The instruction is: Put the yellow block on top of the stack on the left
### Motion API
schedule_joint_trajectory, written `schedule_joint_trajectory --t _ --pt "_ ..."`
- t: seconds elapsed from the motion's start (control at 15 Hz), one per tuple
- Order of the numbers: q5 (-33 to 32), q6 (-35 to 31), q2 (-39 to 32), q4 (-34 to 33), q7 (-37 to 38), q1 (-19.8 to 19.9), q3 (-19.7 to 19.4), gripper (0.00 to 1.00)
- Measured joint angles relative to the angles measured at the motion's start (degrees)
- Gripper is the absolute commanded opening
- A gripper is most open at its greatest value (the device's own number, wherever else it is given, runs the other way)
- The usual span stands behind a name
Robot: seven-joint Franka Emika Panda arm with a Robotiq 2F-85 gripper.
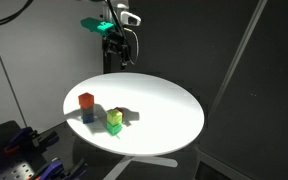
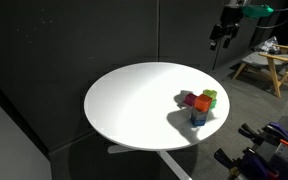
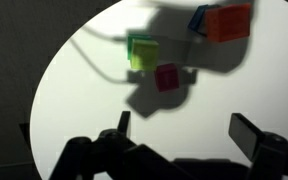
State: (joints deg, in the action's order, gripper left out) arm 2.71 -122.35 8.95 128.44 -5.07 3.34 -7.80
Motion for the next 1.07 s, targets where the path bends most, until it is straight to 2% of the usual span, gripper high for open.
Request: schedule_joint_trajectory --t 0.47,1.07 --pt "0.0 -0.8 -8.9 -4.5 -0.5 0.1 0.0 1.00" --pt "-0.2 -1.6 -14.8 -5.2 -0.7 0.1 0.9 1.00"
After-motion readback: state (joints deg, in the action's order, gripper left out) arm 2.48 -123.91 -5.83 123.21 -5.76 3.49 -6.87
